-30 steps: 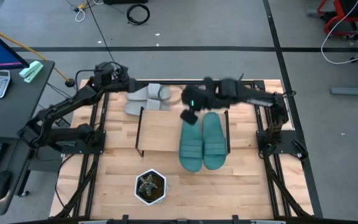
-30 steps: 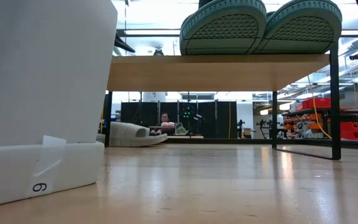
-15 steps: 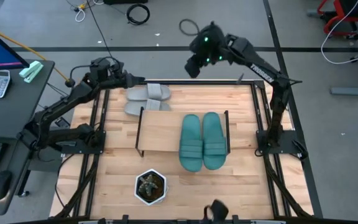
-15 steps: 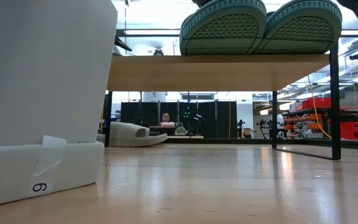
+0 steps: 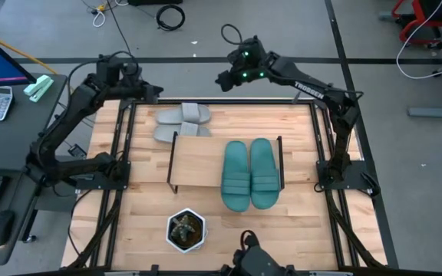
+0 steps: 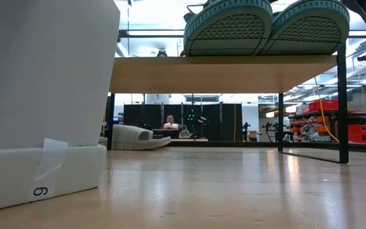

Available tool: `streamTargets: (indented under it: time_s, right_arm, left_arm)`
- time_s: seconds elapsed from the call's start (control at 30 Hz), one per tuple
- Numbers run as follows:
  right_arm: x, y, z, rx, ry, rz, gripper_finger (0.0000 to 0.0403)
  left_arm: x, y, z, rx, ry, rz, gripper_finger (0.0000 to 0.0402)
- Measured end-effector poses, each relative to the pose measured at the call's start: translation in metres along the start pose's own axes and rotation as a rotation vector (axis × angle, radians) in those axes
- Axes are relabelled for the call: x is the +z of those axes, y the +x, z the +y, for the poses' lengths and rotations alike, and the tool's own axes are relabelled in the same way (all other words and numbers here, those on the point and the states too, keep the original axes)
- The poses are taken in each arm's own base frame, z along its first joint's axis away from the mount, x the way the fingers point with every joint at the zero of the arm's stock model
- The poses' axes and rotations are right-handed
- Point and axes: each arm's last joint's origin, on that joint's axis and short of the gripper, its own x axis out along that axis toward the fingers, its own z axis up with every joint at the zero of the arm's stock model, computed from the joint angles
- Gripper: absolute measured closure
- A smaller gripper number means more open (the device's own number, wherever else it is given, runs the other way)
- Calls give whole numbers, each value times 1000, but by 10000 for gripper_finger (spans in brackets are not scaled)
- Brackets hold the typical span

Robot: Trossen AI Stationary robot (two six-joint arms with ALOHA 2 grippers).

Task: Pick and place slides into the shelf
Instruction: Put the top gray slide on the shelf

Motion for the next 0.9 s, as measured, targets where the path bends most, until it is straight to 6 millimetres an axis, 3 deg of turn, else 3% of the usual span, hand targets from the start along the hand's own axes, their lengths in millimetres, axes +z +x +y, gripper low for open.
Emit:
streamTargets:
  time_s: [0.2, 0.4, 0.57, 0.7, 0.9]
  right_arm:
    - [-9, 14, -10, -20, 43, 12, 294]
    - [2, 27, 2, 10, 44, -15, 290]
    - [13, 50, 5, 3, 10, 38, 290]
    - [20, 67, -4, -7, -2, 78, 290]
    - [2, 80, -23, -66, 33, 184, 291]
  left_arm:
    - [-1, -7, 18, 93, 33, 23, 357]
    - [2, -7, 25, 106, 64, 16, 366]
    - [2, 0, 29, 90, 67, 44, 374]
    - [1, 3, 30, 71, 60, 66, 368]
    - [-1, 4, 31, 72, 71, 89, 353]
